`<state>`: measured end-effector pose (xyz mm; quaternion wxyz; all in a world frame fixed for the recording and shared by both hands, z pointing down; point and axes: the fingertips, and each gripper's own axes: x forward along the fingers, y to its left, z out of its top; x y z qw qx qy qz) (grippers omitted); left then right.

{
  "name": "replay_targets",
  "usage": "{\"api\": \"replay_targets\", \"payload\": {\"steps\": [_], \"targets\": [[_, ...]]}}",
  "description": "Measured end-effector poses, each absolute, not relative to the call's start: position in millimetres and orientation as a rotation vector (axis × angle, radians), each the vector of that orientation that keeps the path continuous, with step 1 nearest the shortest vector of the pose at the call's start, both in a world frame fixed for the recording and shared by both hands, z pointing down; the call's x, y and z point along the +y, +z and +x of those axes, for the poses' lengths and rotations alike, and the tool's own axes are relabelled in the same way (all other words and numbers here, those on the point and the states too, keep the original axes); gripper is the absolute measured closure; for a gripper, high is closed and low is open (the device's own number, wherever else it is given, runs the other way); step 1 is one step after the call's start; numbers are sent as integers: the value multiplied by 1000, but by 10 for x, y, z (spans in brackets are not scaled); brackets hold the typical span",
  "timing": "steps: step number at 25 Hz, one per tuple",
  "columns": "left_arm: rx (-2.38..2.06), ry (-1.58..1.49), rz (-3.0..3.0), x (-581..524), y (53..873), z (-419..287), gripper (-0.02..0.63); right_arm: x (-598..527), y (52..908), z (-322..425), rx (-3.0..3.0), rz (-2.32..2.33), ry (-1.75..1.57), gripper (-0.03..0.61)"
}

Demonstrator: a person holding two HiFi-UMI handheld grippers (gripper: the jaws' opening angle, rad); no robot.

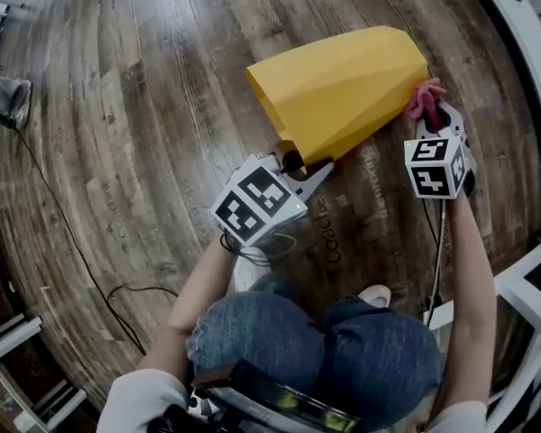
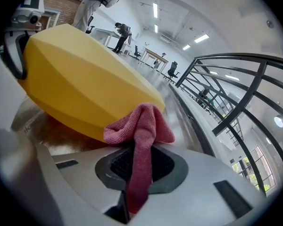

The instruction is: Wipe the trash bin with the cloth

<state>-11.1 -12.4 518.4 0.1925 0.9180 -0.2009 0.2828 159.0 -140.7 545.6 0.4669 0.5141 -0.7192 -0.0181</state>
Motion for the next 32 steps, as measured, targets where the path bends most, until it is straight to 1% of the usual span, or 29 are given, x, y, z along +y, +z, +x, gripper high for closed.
{"api": "replay_targets", "payload": {"steps": [6,11,15,18,23,28,32], "targets": [[-583,774,2554,-129,5174,-155,592,-1414,5430,1585,-1767,1279,-42,528],[-593,650,2515,-224,5022,-184,594,-1251,5094,1449,-1859,1363,-40,528],[-529,551,2533,-274,4841,-139,589,-927,4805,1050,-1998,1329,-97,528],[-495,521,2530,-281,4783,-100,588,-645,4690,682,-2087,1200,-201,528],[-501,457,2474,-285,4723,-94,588,-324,4756,273,-2140,1071,-254,528],[-527,471,2457,-303,4787,-166,588,-341,4879,246,-2113,1047,-287,528],[-533,467,2439,-308,4812,-205,588,-462,5004,467,-2045,1090,-260,528]]}}
